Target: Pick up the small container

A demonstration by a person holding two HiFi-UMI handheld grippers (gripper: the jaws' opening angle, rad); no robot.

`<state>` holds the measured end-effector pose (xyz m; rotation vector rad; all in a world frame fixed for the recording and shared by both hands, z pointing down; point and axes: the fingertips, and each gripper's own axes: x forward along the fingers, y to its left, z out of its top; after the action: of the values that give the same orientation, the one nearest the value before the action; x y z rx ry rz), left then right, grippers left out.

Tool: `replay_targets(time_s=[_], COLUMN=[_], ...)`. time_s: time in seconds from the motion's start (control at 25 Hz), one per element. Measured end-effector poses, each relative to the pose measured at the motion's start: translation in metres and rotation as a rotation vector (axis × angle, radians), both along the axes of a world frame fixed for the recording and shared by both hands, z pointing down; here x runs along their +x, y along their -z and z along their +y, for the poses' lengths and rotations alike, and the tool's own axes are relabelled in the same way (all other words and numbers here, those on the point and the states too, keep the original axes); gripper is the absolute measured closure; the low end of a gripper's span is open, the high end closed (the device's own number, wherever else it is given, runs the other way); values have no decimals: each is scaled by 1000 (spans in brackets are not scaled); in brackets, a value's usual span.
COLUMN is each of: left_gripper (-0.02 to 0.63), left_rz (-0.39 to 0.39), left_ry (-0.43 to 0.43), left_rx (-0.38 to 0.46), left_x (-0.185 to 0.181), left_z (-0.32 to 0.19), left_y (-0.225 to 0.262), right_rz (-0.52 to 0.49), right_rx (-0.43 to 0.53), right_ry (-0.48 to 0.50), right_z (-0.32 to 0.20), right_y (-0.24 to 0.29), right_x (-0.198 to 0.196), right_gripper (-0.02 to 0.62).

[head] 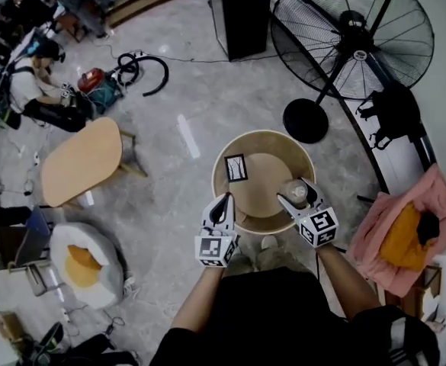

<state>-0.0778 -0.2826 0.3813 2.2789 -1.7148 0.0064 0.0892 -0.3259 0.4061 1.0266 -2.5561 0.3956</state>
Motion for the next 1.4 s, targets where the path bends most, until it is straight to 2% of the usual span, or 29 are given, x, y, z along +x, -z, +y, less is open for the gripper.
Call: replay_targets(time_s=[0.52, 0.8, 1.04, 1.4], left_gripper=[600, 600, 600, 601], left_rz=[7, 18, 8, 3], left_ry=[-1, -6, -5, -6], left_rx=[13, 5, 4, 2], left_x=[2, -4, -4, 1], left_z=[10, 19, 13, 6], left_y=[15, 11, 5, 11], right_rz=[-37, -41, -32, -22], right_rx=[75, 71, 56, 62], right_ry=[-70, -89, -85, -91], right_z=[-4, -3, -10, -23], right_y=[37, 34, 20, 25], right_x=[10, 3, -1, 3], right_gripper=[242, 242, 242, 242])
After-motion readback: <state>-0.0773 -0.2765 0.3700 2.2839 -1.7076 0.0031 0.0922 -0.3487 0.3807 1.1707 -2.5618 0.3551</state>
